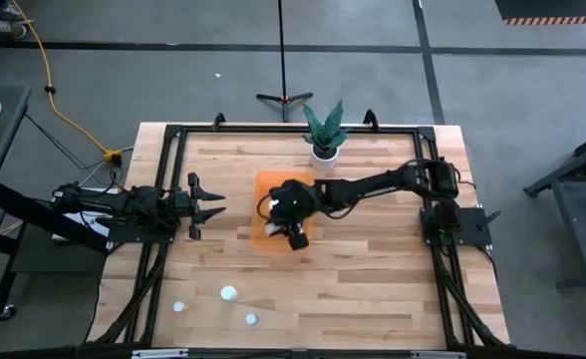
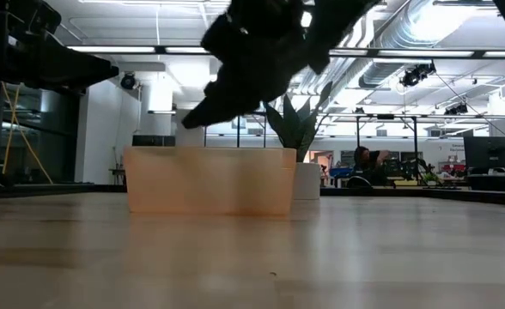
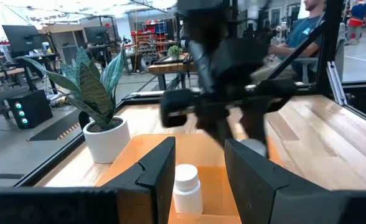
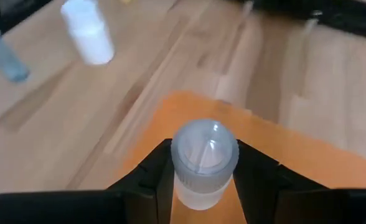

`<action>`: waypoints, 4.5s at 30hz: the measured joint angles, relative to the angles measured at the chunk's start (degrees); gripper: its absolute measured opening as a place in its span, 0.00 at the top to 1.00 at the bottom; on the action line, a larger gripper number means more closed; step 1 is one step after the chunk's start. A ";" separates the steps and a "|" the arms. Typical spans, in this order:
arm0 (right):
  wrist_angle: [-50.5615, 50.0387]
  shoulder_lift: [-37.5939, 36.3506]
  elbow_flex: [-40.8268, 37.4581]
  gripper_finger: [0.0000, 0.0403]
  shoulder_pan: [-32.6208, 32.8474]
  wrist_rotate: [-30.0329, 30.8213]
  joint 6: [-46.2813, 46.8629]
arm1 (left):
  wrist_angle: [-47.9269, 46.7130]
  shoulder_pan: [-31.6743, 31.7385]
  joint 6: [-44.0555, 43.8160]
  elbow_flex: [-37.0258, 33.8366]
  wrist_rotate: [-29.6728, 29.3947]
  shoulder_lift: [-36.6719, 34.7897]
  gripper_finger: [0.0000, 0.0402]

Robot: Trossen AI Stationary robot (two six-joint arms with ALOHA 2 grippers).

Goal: Pick and place pill bottles into a basket
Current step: Put the top transparent pill bottle into the orange container, then put the white pill bottle into the orange container

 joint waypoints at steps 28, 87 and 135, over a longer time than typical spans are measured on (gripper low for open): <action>13.59 0.52 -10.02 0.63 -1.48 0.53 5.51 | 0.00 0.00 -0.02 0.00 0.02 0.00 0.57; 4.15 -103.67 -70.23 0.99 9.31 24.23 12.52 | -0.04 0.00 -1.21 0.00 0.04 0.24 0.57; 13.09 -103.62 -76.32 0.99 9.28 30.40 1.73 | -37.10 -0.28 -44.38 51.01 28.46 59.99 0.31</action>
